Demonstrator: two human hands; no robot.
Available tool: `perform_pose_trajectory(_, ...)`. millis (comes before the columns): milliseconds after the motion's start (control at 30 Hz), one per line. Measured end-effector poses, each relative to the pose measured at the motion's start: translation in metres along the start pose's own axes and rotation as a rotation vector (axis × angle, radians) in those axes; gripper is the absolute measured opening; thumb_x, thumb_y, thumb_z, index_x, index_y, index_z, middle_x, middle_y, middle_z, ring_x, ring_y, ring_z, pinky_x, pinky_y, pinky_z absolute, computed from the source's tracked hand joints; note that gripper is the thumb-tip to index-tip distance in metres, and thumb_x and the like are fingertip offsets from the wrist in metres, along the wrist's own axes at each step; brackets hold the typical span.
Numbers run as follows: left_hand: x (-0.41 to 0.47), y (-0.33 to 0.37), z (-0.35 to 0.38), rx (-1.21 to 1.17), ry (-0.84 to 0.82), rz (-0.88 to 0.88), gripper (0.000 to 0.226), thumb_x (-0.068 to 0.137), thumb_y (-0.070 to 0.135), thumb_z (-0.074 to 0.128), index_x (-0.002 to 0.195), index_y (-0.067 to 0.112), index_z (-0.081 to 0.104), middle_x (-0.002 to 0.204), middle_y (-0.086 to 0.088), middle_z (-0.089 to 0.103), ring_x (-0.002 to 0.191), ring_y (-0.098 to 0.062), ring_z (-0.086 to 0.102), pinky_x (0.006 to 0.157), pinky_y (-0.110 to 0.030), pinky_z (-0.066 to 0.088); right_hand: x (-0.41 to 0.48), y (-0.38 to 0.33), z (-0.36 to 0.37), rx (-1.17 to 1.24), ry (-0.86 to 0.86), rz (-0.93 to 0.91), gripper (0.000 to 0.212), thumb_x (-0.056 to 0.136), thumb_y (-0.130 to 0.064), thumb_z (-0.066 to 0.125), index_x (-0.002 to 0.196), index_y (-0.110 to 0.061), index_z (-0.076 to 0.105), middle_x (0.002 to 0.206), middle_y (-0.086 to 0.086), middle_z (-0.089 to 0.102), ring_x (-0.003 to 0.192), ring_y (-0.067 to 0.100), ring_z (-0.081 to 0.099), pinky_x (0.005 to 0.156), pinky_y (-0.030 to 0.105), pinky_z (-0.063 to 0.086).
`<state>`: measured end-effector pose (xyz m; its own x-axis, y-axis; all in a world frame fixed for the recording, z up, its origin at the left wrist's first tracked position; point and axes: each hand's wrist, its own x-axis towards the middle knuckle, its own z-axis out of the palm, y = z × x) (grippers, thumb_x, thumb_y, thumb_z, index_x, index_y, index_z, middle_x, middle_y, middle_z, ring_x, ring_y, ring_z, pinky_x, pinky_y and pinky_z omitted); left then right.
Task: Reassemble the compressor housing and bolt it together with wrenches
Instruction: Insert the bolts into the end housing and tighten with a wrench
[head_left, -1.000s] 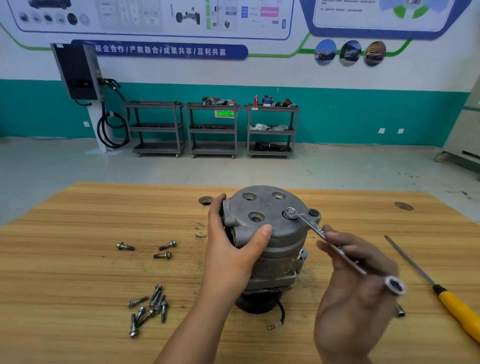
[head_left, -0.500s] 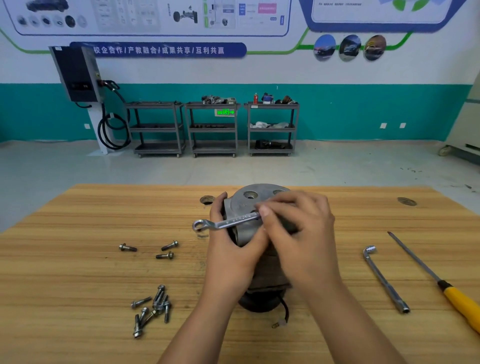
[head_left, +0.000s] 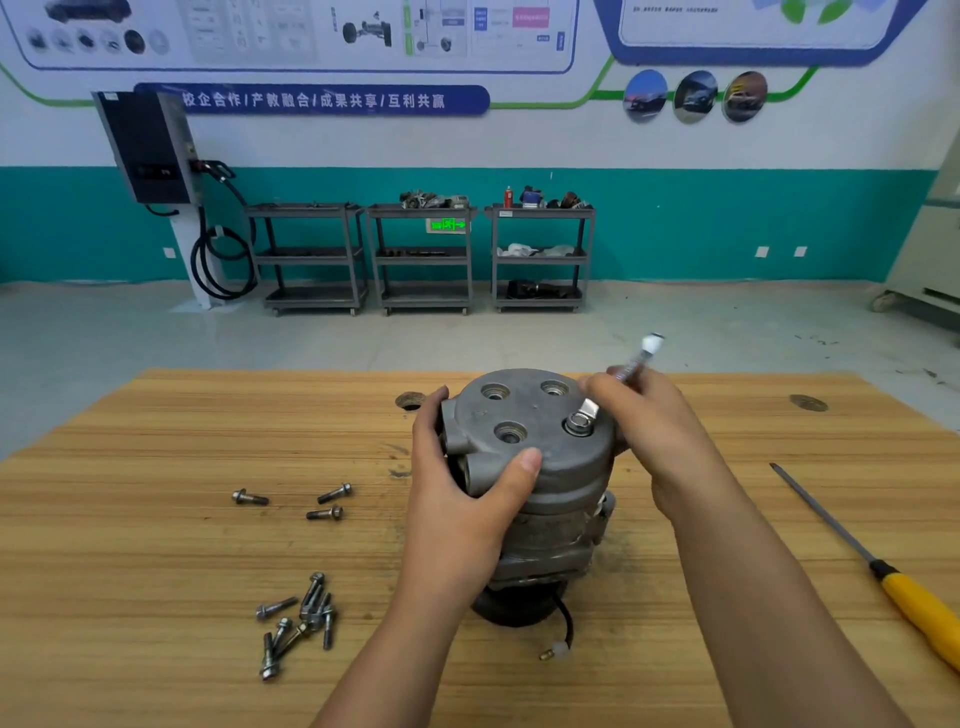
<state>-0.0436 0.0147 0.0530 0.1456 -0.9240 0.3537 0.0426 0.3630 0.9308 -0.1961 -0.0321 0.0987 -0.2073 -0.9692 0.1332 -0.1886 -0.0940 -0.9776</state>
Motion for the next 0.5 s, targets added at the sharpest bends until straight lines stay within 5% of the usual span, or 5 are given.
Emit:
perform_pose_trajectory(67,0.0,-0.002,0.0,0.011,0.002,0.002,0.08,0.064,0.04,0.075,0.131,0.045,0.03,0.12,0.018,0.057,0.099,0.009,0.06,0.079,-0.01,0.05,-0.008,0.01,0.002,0.339,0.008,0.01,0.021,0.081,-0.02,0.065,0.101,-0.017,0.059,0.1,0.001,0.065,0.089,0.017,0.061,0.066,0.026,0.044)
perform_pose_trajectory(167,0.001,-0.002,0.001,0.006,0.002,0.001,0.082,0.062,0.04,0.072,0.133,0.043,0.03,0.121,0.017,0.057,0.102,0.006,0.06,0.085,-0.015,0.051,-0.025,0.024,0.013,0.563,0.186,-0.265,0.023,0.076,-0.021,0.066,0.097,-0.031,0.066,0.103,-0.005,0.07,0.097,0.006,0.064,0.072,0.015,0.049)
perform_pose_trajectory(267,0.0,-0.002,-0.001,-0.016,0.005,0.001,0.072,0.063,0.037,0.073,0.122,0.051,0.034,0.114,0.023,0.058,0.098,0.008,0.061,0.08,-0.013,0.051,-0.045,0.032,0.025,0.419,0.312,-0.459,0.009,0.079,-0.036,0.064,0.083,-0.035,0.071,0.094,-0.003,0.071,0.099,0.007,0.063,0.081,0.016,0.048)
perform_pose_trajectory(367,0.0,-0.003,-0.002,-0.036,0.012,0.008,0.068,0.063,0.034,0.073,0.118,0.051,0.037,0.112,0.022,0.059,0.096,0.007,0.062,0.075,-0.01,0.05,-0.058,0.044,0.026,0.143,0.322,-0.566,0.025,0.081,-0.055,0.057,0.1,-0.042,0.068,0.115,-0.022,0.058,0.117,0.002,0.049,0.092,0.007,0.038)
perform_pose_trajectory(500,0.001,-0.004,-0.003,-0.044,0.006,0.007,0.074,0.063,0.037,0.073,0.125,0.049,0.035,0.112,0.019,0.059,0.095,0.005,0.063,0.072,-0.012,0.051,-0.067,0.054,0.026,-0.058,0.267,-0.763,0.031,0.093,-0.034,0.041,0.119,-0.03,0.058,0.122,-0.032,0.052,0.118,0.008,0.043,0.099,0.022,0.035)
